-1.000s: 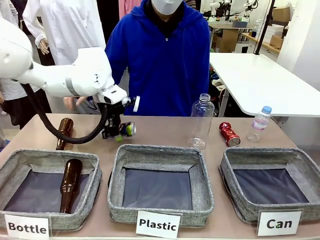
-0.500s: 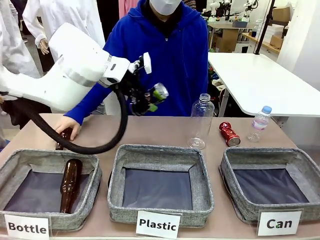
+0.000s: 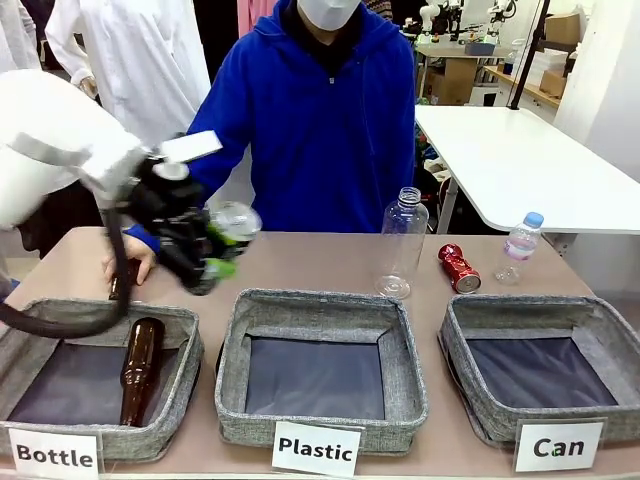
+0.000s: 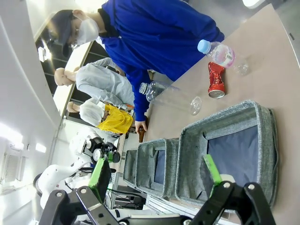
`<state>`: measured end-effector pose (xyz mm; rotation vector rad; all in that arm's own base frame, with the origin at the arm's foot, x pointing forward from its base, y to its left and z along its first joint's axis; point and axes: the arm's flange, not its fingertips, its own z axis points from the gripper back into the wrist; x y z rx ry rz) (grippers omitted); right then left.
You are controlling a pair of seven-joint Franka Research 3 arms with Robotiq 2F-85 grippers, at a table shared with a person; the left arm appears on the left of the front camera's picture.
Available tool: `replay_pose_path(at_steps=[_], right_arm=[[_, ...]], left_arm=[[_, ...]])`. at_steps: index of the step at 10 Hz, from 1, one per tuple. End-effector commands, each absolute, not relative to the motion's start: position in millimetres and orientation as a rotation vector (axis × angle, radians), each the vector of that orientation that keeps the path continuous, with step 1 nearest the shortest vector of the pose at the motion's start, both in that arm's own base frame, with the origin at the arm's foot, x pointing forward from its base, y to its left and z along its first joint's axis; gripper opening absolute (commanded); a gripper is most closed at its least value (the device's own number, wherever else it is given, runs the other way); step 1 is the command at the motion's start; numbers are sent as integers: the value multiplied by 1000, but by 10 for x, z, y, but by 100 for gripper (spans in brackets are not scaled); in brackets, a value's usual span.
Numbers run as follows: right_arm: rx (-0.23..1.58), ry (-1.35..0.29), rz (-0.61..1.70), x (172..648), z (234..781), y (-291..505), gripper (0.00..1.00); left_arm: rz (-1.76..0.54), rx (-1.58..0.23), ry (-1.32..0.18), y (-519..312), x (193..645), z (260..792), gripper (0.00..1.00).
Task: Sort the can waste into the basket.
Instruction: Pick up the can waste from the table and place it in the right Fabric basket.
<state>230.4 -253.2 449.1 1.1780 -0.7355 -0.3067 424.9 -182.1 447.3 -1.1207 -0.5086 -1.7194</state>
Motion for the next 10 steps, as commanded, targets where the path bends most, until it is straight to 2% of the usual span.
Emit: replay_pose_path(at_steps=[1, 2, 3, 4, 6, 7, 8, 10], right_arm=[[1185, -767, -290, 2322, 4497, -2545, 100], [1185, -767, -290, 2322, 4497, -2545, 100], [1185, -767, -290, 2322, 4497, -2545, 100], [1185, -767, -290, 2322, 4497, -2545, 100], [1185, -767, -290, 2322, 4497, -2545, 100], [1185, -767, -290, 2322, 4497, -2545, 100], [1185, -767, -290, 2322, 4497, -2545, 100], [1185, -767, -290, 2322, 4497, -2545, 100]], left_arm=[[-1749, -1076, -461, -1598, 4269, 4874, 0], [-1748, -1074, -433, -1463, 4193, 5056, 0], [-1720, -1042, -468, -1274, 4051, 5247, 0], [-1620, -943, -462, -945, 3883, 5524, 0], [-1446, -836, -344, -171, 3724, 5890, 0], [-1363, -754, -395, 162, 3591, 5966, 0], [-1274, -660, -505, 513, 3464, 5978, 0], [-1069, -609, -563, 1218, 3425, 5895, 0]])
